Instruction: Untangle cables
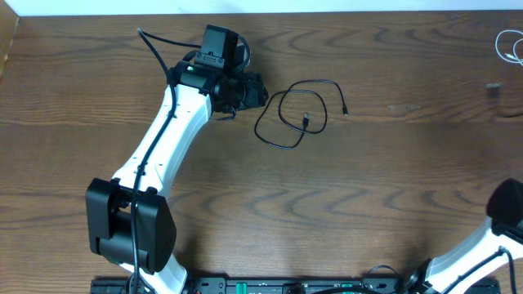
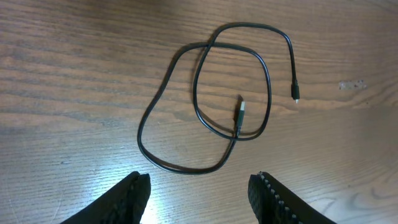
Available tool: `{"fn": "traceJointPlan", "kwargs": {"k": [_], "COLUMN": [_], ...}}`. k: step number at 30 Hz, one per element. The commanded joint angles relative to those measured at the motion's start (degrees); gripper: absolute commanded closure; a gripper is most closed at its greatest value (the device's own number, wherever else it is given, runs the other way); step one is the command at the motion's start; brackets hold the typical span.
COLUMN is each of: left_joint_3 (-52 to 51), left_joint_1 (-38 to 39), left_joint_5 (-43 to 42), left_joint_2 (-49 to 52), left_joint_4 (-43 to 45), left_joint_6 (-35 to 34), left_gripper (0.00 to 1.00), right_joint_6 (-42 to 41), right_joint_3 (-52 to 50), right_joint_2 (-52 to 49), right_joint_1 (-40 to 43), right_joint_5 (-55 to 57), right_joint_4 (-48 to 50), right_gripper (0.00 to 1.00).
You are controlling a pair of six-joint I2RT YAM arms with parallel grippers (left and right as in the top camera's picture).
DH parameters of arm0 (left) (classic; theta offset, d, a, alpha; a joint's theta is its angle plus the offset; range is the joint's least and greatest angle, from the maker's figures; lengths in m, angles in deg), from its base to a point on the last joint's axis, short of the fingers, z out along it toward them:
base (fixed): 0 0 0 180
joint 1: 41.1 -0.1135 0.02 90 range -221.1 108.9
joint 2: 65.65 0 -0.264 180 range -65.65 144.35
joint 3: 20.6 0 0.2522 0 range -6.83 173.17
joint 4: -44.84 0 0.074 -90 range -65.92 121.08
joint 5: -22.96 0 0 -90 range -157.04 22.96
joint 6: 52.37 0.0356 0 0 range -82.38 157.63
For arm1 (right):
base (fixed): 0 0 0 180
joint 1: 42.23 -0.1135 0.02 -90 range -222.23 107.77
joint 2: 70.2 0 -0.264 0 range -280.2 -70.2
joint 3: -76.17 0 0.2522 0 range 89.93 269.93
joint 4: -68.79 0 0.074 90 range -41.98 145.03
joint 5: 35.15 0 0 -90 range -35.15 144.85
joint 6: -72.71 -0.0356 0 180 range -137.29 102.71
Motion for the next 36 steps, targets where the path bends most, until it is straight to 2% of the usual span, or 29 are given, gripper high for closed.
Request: {"fn": "traceJointPlan", "kwargs": {"k": [1, 6, 22, 28, 33, 34, 35, 36], "left_joint_3": [-0.3, -0.3, -0.3, -0.3, -0.3, -0.3, -0.3, -0.3], "left_joint_1": [0.1, 0.1, 0.1, 0.1, 0.1, 0.1, 0.1, 0.1], "left_joint_5": [0.8, 0.8, 0.8, 0.8, 0.8, 0.8, 0.8, 0.8], "left_joint_2": [0.7, 0.7, 0.7, 0.7, 0.7, 0.7, 0.7, 0.7], "left_joint_4": [0.0, 0.4, 1.6, 1.6, 1.6, 1.6, 1.6, 1.6], "left_joint_6": [0.3, 0.3, 0.3, 0.3, 0.3, 0.3, 0.3, 0.3], "left_gripper": [0.44, 0.44, 0.44, 0.44, 0.44, 0.44, 0.44, 0.44], "right_joint_6": [1.0, 0.9, 0.7, 0.7, 0.7, 0.7, 0.7, 0.7], "right_joint_3": [-10.0, -21.4, -44.1, -52.3, -59.0, -60.4, -61.4, -62.5], "right_joint_2": [-0.2, -2.1, -3.4, -3.5, -3.6, -3.6, -3.6, -3.6], "right_joint_1": [5.4, 9.1, 9.8, 9.9, 10.0, 10.0, 10.0, 10.0], "right_joint_5": [-2.3, -2.3, -2.1, -2.0, -1.9, -1.6, -0.9, -0.2], "right_joint_4": [7.9, 21.3, 12.0, 15.1, 23.7, 25.9, 27.3, 28.8], "right_gripper": [0.99, 0.99, 0.99, 0.99, 0.99, 0.97, 0.83, 0.56]}}
